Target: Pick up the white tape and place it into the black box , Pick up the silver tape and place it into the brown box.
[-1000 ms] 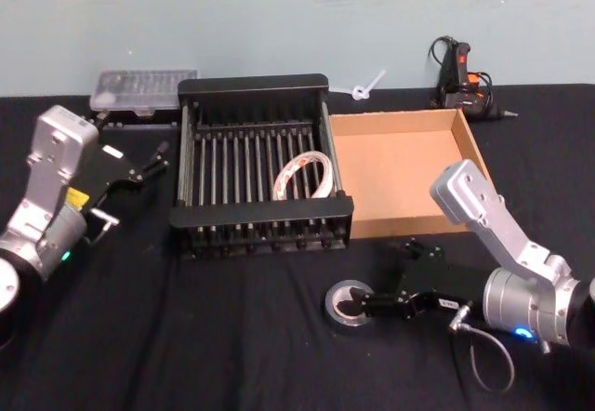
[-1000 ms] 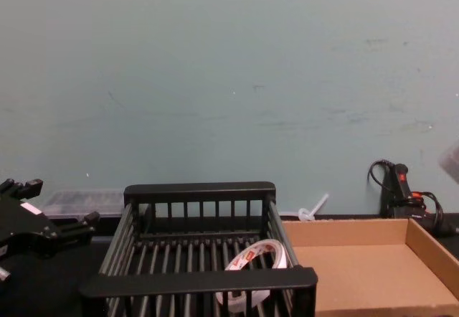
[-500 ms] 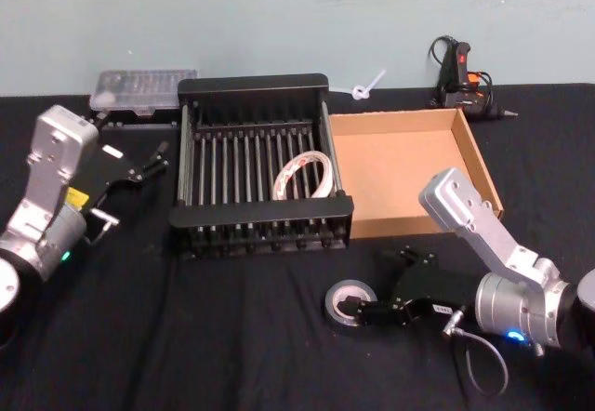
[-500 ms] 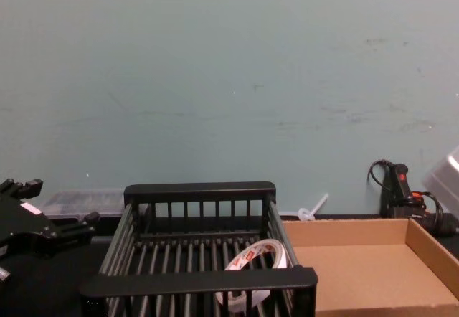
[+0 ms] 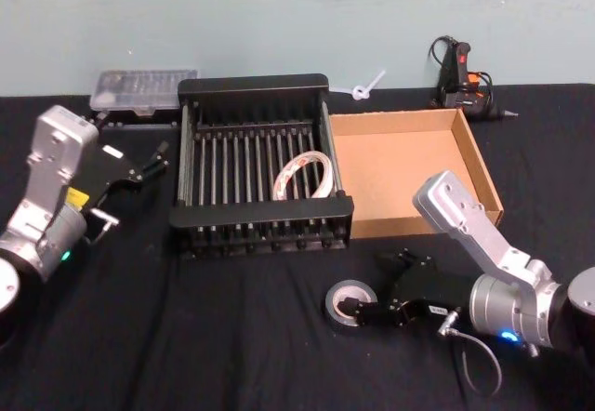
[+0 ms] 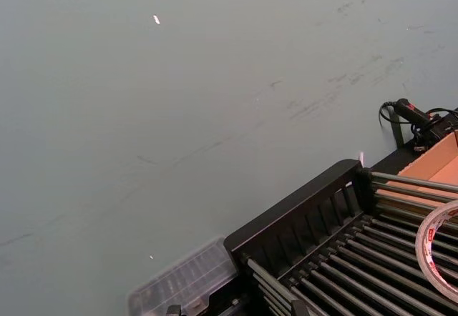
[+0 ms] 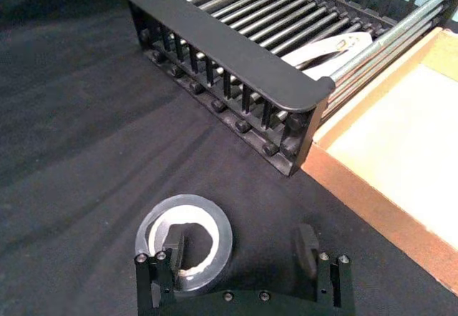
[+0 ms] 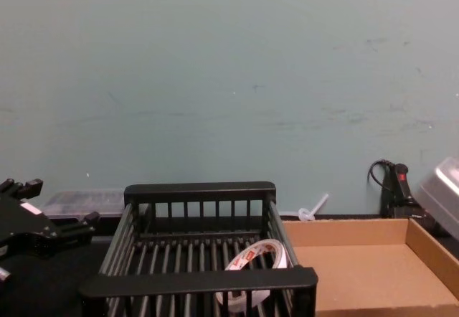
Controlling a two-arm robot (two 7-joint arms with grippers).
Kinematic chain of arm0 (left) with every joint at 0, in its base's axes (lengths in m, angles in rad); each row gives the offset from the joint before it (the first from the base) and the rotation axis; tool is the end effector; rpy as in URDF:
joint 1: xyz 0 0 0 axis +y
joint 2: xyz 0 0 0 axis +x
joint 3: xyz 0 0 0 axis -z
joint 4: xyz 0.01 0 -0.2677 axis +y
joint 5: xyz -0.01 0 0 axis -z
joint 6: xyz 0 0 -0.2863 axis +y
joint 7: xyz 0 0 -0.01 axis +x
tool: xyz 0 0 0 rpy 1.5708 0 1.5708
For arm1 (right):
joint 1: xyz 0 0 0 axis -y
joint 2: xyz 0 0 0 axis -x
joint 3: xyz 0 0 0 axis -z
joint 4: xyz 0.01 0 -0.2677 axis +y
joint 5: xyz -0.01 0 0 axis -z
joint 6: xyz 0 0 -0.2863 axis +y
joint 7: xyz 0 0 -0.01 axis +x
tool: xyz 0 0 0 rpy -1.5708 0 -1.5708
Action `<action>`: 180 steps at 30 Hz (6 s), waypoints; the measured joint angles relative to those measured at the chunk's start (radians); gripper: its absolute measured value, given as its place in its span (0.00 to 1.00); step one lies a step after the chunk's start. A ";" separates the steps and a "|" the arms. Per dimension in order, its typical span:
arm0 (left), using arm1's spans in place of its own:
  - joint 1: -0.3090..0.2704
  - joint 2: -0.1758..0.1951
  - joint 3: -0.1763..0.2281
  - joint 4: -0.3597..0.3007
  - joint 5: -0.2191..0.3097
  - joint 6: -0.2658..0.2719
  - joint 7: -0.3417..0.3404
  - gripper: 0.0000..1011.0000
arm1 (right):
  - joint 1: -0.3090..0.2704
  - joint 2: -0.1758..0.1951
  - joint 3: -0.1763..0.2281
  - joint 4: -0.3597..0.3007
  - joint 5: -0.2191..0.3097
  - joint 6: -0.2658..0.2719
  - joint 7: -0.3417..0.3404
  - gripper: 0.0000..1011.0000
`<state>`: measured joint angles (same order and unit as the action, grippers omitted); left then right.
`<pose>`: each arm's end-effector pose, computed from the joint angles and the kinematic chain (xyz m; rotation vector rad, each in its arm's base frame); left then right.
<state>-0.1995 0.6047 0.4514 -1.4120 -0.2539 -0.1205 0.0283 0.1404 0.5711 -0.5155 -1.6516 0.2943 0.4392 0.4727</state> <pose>0.3332 0.0759 -0.2800 0.3045 -0.2850 1.2480 0.3044 -0.0118 -0.2589 -0.5624 0.1723 -0.6542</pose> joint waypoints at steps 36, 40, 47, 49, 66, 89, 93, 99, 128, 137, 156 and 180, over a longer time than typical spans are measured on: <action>0.000 0.000 0.000 0.000 0.000 0.000 0.000 0.99 | 0.000 -0.005 0.002 0.006 -0.004 0.001 -0.006 0.61; 0.000 0.000 0.000 0.000 0.000 0.000 0.000 0.99 | 0.000 -0.005 0.002 0.006 -0.004 0.001 -0.006 0.48; 0.000 0.000 0.000 0.000 0.000 0.000 0.000 0.99 | 0.000 -0.005 0.002 0.006 -0.004 0.001 -0.006 0.24; 0.000 0.000 0.000 0.000 0.000 0.000 0.000 0.99 | 0.000 -0.005 0.002 0.006 -0.004 0.001 -0.006 0.21; 0.000 0.000 0.000 0.000 0.000 0.000 0.000 0.99 | -0.005 -0.005 0.005 0.003 -0.004 -0.007 -0.006 0.16; 0.000 0.000 0.000 0.000 0.000 0.000 0.000 0.99 | -0.024 0.006 0.127 -0.057 0.053 -0.032 -0.082 0.16; 0.000 0.000 0.000 0.000 0.000 0.000 0.000 0.99 | -0.002 -0.012 0.143 -0.031 0.041 -0.024 -0.112 0.16; 0.000 0.000 0.000 0.000 0.000 0.000 0.000 0.99 | 0.041 -0.043 0.164 0.022 0.016 -0.018 -0.145 0.16; 0.000 0.000 0.000 0.000 0.000 0.000 0.000 0.99 | 0.198 -0.169 0.212 0.243 -0.081 -0.009 -0.186 0.16; 0.000 0.000 0.000 0.000 0.000 0.000 0.000 0.99 | 0.199 -0.174 0.216 0.246 -0.085 -0.007 -0.182 0.16; 0.000 0.000 0.000 0.000 0.000 0.000 0.000 0.99 | 0.200 -0.173 0.214 0.246 -0.084 -0.007 -0.183 0.16; 0.000 0.000 0.000 0.000 0.000 0.000 0.000 0.99 | 0.200 -0.173 0.214 0.246 -0.084 -0.008 -0.183 0.62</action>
<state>-0.1995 0.6047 0.4514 -1.4120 -0.2539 -0.1205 0.0283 0.3405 0.3984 -0.3013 -1.4054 0.2101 0.4311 0.2898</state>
